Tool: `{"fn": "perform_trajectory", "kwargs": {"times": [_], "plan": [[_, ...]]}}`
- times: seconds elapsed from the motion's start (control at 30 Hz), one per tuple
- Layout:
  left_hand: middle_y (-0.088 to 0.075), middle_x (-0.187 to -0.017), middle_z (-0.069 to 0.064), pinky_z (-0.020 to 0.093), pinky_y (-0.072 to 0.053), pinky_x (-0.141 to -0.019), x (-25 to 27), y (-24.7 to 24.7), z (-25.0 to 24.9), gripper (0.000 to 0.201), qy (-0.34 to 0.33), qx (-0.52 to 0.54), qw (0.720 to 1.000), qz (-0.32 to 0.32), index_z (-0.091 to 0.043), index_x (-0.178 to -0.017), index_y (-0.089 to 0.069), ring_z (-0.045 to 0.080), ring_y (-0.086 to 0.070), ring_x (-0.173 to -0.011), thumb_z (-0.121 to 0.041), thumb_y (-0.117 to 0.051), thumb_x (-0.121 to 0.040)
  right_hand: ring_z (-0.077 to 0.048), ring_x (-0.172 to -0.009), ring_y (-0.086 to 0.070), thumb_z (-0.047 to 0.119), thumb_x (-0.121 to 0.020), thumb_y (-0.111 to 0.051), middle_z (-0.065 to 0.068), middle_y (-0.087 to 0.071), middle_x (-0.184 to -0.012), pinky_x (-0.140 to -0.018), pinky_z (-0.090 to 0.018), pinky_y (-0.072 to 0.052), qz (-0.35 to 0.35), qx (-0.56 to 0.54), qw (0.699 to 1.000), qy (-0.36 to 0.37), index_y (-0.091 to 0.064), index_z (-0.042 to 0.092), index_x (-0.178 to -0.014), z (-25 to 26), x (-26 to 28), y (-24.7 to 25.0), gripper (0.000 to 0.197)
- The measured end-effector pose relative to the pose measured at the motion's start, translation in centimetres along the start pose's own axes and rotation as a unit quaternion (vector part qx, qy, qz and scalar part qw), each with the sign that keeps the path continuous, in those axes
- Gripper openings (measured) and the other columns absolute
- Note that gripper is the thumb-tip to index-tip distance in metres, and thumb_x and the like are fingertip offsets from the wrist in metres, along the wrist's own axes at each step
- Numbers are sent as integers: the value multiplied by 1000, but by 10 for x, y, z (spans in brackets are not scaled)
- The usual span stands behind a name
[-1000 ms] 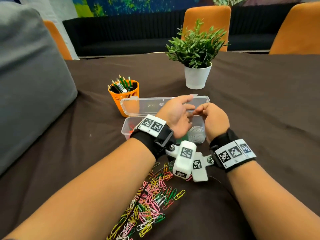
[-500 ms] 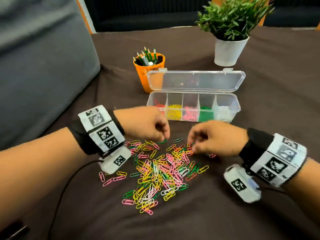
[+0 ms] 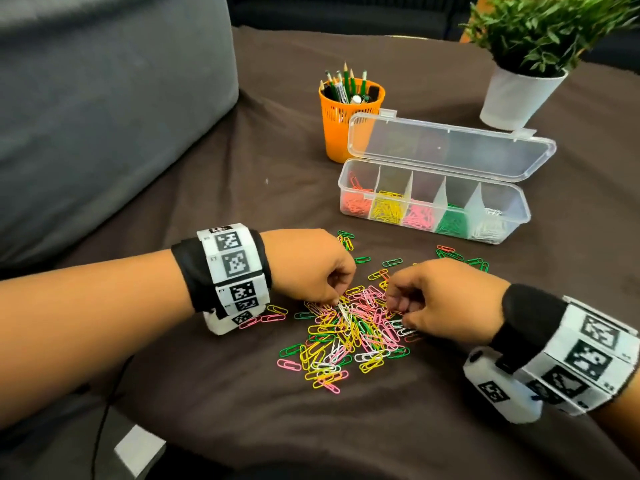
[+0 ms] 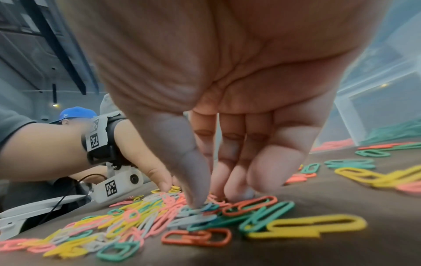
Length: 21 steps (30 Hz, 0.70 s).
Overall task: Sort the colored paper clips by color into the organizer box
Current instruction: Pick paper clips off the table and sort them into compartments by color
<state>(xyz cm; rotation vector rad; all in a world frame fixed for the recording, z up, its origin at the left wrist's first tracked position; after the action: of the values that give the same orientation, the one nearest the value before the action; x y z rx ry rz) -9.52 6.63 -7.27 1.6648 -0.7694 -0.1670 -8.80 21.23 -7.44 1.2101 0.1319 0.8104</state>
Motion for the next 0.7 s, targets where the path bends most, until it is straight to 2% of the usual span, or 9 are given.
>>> {"fn": "perform_trajectory", "kwargs": {"times": [0.1,0.13,0.2,0.27,0.37,0.47,0.53,0.63,0.7], "plan": [[-64,-84,-10,25,-47,-67,5,1,4,10,-2,8,1000,-25,-27,-90,-65,3,-57,-72,-24,-72,-83,5,-66,-56,19,-75,-71,22,-61,-70,-62,-8,-39,-33,4,999,-11,-66,33,-85,-7,5,6,18],[-64,-87,-10,25,-47,-68,6,1,2,12,-9,15,999,-29,-29,-92,-66,2,-56,-73,-23,-71,-83,3,-66,-56,20,-75,-71,19,-62,-71,-62,-9,-39,-37,8,999,-13,-67,31,-83,-7,6,7,15],[-64,-91,-11,25,-48,-70,5,-3,-3,16,-26,26,999,-19,-33,-99,-69,-1,-56,-73,-27,-72,-84,-1,-67,-57,25,-74,-72,12,-62,-72,-65,-17,-46,-27,13,999,-15,-67,30,-78,-7,7,5,8],[-66,-93,-9,28,-50,-73,4,-8,-7,20,-39,13,999,-3,-35,-104,-72,5,-59,-76,-36,-73,-84,-3,-66,-57,31,-74,-74,10,-63,-70,-66,-23,-48,-9,24,999,-22,-68,31,-77,-5,6,0,6],[-67,-93,-6,33,-52,-75,2,-12,-11,18,-47,-25,999,-1,-31,-101,-73,13,-62,-84,-40,-71,-86,-1,-68,-57,33,-77,-73,12,-64,-71,-65,-19,-44,0,37,999,-20,-70,32,-82,1,3,-4,6],[-68,-94,-7,33,-52,-75,3,-10,-12,14,-51,-29,998,-9,-28,-97,-73,13,-63,-84,-36,-69,-87,-2,-70,-58,29,-79,-70,11,-65,-73,-68,-23,-47,12,48,999,-3,-68,30,-81,5,1,-8,3],[-67,-91,-10,31,-51,-74,7,-6,-12,9,-48,-9,999,-23,-29,-93,-72,7,-61,-79,-35,-69,-87,-3,-69,-58,28,-79,-69,11,-65,-74,-68,-24,-48,16,40,999,11,-66,28,-79,4,2,-10,4],[-66,-78,-14,20,-47,-67,16,5,-3,5,-11,86,995,-57,-28,-87,-73,-3,-58,-69,-32,-75,-85,-1,-58,-56,22,-78,-76,6,-69,-72,-63,-20,-48,10,-67,998,5,-68,24,-75,-6,3,-6,9],[-69,-73,-13,16,-46,-64,23,13,3,5,13,160,984,-75,-25,-84,-74,-3,-60,-65,-28,-79,-83,-7,-56,-55,14,-78,-79,-1,-69,-67,-58,-24,-48,8,-186,983,-5,-69,18,-74,-12,4,-1,12]]}}
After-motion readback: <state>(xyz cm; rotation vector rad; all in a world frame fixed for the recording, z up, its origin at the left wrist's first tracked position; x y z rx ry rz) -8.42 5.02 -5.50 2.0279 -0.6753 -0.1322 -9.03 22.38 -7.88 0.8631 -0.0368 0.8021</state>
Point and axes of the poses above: each hand's wrist, its own x-axis away from the middle knuckle, its own y-axis out of the back of the hand, z = x × y, the point moved 7 cm from there along -x, towards the middle knuckle
